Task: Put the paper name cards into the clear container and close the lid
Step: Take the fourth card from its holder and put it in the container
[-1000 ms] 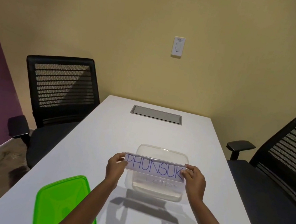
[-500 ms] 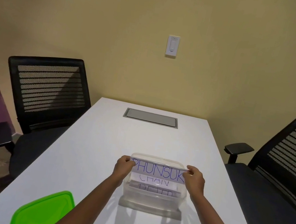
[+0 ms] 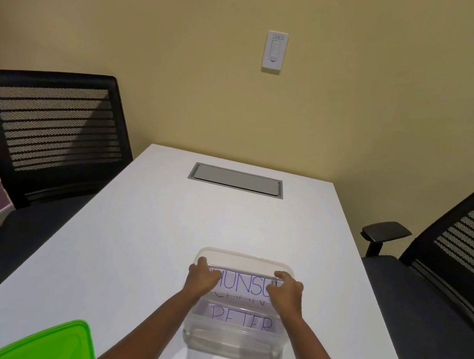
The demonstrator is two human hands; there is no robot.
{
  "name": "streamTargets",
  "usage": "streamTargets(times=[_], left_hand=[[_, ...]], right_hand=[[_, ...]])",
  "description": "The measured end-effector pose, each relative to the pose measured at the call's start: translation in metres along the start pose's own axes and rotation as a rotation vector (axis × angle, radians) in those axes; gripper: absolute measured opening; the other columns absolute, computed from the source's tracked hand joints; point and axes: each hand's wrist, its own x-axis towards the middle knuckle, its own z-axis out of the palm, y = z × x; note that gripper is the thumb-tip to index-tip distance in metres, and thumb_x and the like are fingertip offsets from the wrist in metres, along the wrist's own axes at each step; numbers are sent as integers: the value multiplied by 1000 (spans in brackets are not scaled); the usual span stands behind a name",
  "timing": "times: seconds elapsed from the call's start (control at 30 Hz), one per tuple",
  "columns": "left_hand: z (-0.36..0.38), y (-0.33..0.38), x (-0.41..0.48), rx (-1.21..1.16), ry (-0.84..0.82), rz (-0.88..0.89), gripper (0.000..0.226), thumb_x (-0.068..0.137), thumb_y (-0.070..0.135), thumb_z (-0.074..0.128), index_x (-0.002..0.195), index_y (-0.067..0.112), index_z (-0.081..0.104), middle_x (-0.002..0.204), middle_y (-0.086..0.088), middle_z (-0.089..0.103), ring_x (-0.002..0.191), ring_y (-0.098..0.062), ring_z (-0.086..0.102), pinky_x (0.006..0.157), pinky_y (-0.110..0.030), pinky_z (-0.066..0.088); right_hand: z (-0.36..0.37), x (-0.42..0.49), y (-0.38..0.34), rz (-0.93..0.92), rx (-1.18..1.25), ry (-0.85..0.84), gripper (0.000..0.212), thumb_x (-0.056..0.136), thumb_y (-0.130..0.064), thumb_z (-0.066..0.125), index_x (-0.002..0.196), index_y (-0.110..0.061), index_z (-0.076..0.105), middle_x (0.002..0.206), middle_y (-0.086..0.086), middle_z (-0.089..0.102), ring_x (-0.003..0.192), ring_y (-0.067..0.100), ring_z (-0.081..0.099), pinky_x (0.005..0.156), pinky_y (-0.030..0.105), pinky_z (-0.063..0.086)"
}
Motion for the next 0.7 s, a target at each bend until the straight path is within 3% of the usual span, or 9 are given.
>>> streamTargets(times=[0.23, 0.47, 0.6, 0.7], left_hand=[[10, -4, 12, 116, -31, -41, 38, 92, 13, 44, 125, -5, 42, 135, -24, 46, 122, -35, 49, 101, -33, 43], [19, -11, 23, 172, -42, -43, 11, 92, 11, 44, 102, 7, 43, 132, -23, 49, 122, -31, 50, 95, -29, 45], [20, -14, 27, 164, -34, -59, 33, 92, 10, 43, 120, -7, 46, 133, -25, 48, 120, -32, 52, 95, -30, 45], [21, -15, 27, 159, -30, -53, 25, 92, 9, 43, 112, -5, 48, 131, -26, 50, 122, -33, 51, 97, -32, 45]], right_hand=[[14, 18, 10, 38, -50, -22, 46, 87, 1, 49, 133, -4, 48, 137, 24, 38, 124, 35, 44, 102, 33, 41], [23, 30, 22, 56, -73, -25, 47, 87, 1, 49, 133, -2, 48, 137, 25, 40, 125, 34, 44, 103, 31, 39], [29, 33, 26, 81, -87, -63, 48, 87, 0, 50, 134, -1, 46, 137, 25, 41, 127, 34, 42, 102, 32, 40], [31, 34, 28, 80, -103, -72, 47, 87, -1, 50, 134, -1, 45, 139, 24, 40, 127, 34, 41, 103, 33, 39]])
